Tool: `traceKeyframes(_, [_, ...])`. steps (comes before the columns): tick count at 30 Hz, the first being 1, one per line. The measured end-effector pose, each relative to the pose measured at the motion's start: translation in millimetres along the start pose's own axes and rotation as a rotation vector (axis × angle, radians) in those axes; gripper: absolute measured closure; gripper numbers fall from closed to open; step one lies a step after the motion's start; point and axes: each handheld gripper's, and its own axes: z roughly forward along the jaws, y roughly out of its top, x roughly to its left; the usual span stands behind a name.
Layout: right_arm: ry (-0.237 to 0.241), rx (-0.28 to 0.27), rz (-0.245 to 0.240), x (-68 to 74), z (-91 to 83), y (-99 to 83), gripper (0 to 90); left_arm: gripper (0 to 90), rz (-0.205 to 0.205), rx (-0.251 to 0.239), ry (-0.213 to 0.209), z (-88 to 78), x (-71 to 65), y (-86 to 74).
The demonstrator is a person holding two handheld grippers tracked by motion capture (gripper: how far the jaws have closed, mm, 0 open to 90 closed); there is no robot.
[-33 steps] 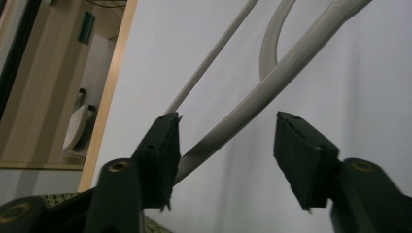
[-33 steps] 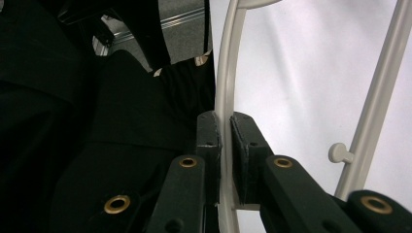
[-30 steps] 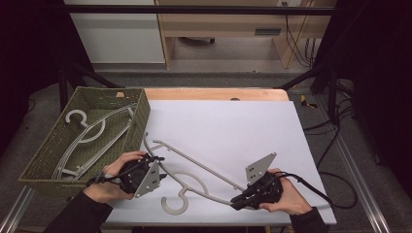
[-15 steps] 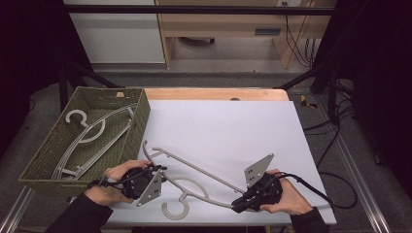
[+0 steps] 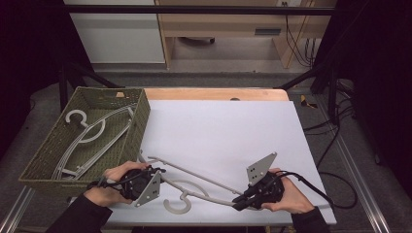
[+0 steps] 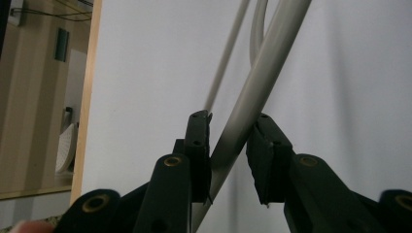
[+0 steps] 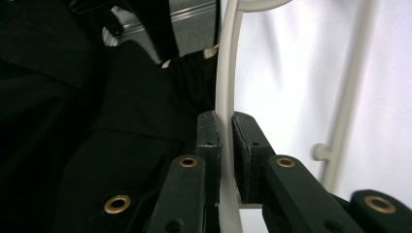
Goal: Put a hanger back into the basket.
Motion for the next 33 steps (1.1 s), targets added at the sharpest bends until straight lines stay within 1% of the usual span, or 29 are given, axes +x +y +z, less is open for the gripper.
traceKeyframes(4, [-0.005, -0.011, 0.000, 0.0, -1.8, -1.6, 81.8, 73.2, -0.001, -0.001, 0.010, -1.9, 0.8, 1.3])
traceKeyframes(5, [-0.010, -0.018, 0.000, -0.4, -2.8, -1.9, 81.4, 73.9, -0.023, -0.018, 0.015, -1.0, -0.5, 1.2])
traceKeyframes(6, [-0.010, -0.018, 0.000, -0.4, -2.8, -1.9, 81.4, 73.9, -0.028, -0.019, 0.018, -1.4, -0.2, 1.3])
traceKeyframes(7, [-0.008, -0.027, 0.000, -0.7, -3.7, -2.1, 81.0, 74.5, -0.028, -0.019, 0.024, -1.9, 0.1, 1.4])
traceKeyframes(10, [-0.019, -0.055, 0.006, -1.5, -7.6, -2.7, 78.7, 78.0, -0.043, -0.022, 0.038, -4.1, 1.1, 2.4])
traceKeyframes(11, [-0.035, -0.057, 0.012, -2.2, -8.4, -2.8, 77.6, 79.8, -0.051, -0.027, 0.046, -5.3, 1.7, 2.8])
traceKeyframes(12, [-0.057, -0.048, 0.024, -3.0, -8.8, -3.2, 76.4, 81.7, -0.063, -0.027, 0.035, -7.1, 2.9, 3.6])
traceKeyframes(13, [-0.069, -0.036, 0.033, -4.7, -8.1, -4.0, 76.1, 82.2, -0.062, -0.023, 0.040, -8.3, 2.8, 4.8])
traceKeyframes(14, [-0.081, -0.049, 0.041, -7.3, -6.9, -6.5, 76.8, 82.1, -0.065, -0.013, 0.045, -8.2, 2.3, 5.9])
traceKeyframes(16, [-0.084, -0.055, 0.045, -8.2, -7.4, -7.0, 76.7, 82.4, -0.073, -0.010, 0.048, -8.0, 2.0, 6.0])
traceKeyframes(18, [-0.103, -0.071, 0.049, -8.6, -10.1, -6.7, 76.7, 82.8, -0.099, -0.006, 0.039, -8.4, 1.4, 5.7])
traceKeyframes(19, [-0.125, -0.099, 0.054, -8.8, -13.9, -7.1, 76.5, 82.9, -0.129, -0.010, 0.030, -9.4, 1.7, 4.7])
traceKeyframes(20, [-0.125, -0.099, 0.054, -8.8, -13.9, -7.1, 76.5, 83.1, -0.129, -0.010, 0.030, -9.4, 1.7, 4.7])
traceKeyframes(21, [-0.143, -0.118, 0.056, -9.0, -15.7, -7.9, 76.2, 83.1, -0.154, -0.010, 0.028, -10.0, 1.9, 4.7])
traceKeyframes(22, [-0.164, -0.137, 0.063, -9.6, -17.6, -8.6, 75.1, 83.1, -0.182, -0.007, 0.015, -10.3, 2.7, 4.4])
traceKeyframes(23, [-0.216, -0.173, 0.071, -10.8, -20.7, -9.3, 69.8, 83.1, -0.213, -0.015, 0.016, -10.0, 3.0, 4.1])
traceKeyframes(24, [-0.240, -0.185, 0.072, -11.1, -22.0, -9.3, 66.7, 83.2, -0.268, -0.023, 0.010, -9.0, 3.9, 3.9])
traceKeyframes(25, [-0.290, -0.203, 0.085, -11.4, -24.3, -9.1, 63.7, 83.3, -0.292, -0.019, 0.004, -8.6, 4.8, 3.9])
traceKeyframes(26, [-0.326, -0.212, 0.086, -11.4, -26.2, -9.2, 62.9, 83.3, -0.309, -0.023, 0.005, -8.5, 5.2, 4.0])
traceKeyframes(27, [-0.352, -0.223, 0.093, -11.2, -28.1, -9.2, 60.2, 83.3, -0.329, -0.034, 0.006, -8.2, 5.6, 4.1])
traceKeyframes(29, [-0.402, -0.266, 0.102, -10.2, -32.9, -9.9, 55.4, 83.4, -0.373, -0.035, 0.007, -8.2, 6.3, 6.0])
traceKeyframes(30, [-0.433, -0.281, 0.114, -9.9, -35.5, -10.2, 49.3, 83.4, -0.396, -0.035, 0.016, -7.6, 6.3, 7.0])
traceKeyframes(31, [-0.477, -0.303, 0.127, -9.8, -37.7, -10.8, 42.6, 83.4, -0.408, -0.026, 0.025, -7.2, 7.0, 7.9])
traceKeyframes(32, [-0.515, -0.323, 0.140, -10.2, -40.0, -12.0, 39.9, 83.4, -0.429, -0.021, 0.032, -6.5, 7.6, 8.6])
traceKeyframes(33, [-0.543, -0.340, 0.156, -11.0, -42.3, -13.6, 38.5, 83.4, -0.442, -0.019, 0.035, -6.1, 8.3, 8.7])
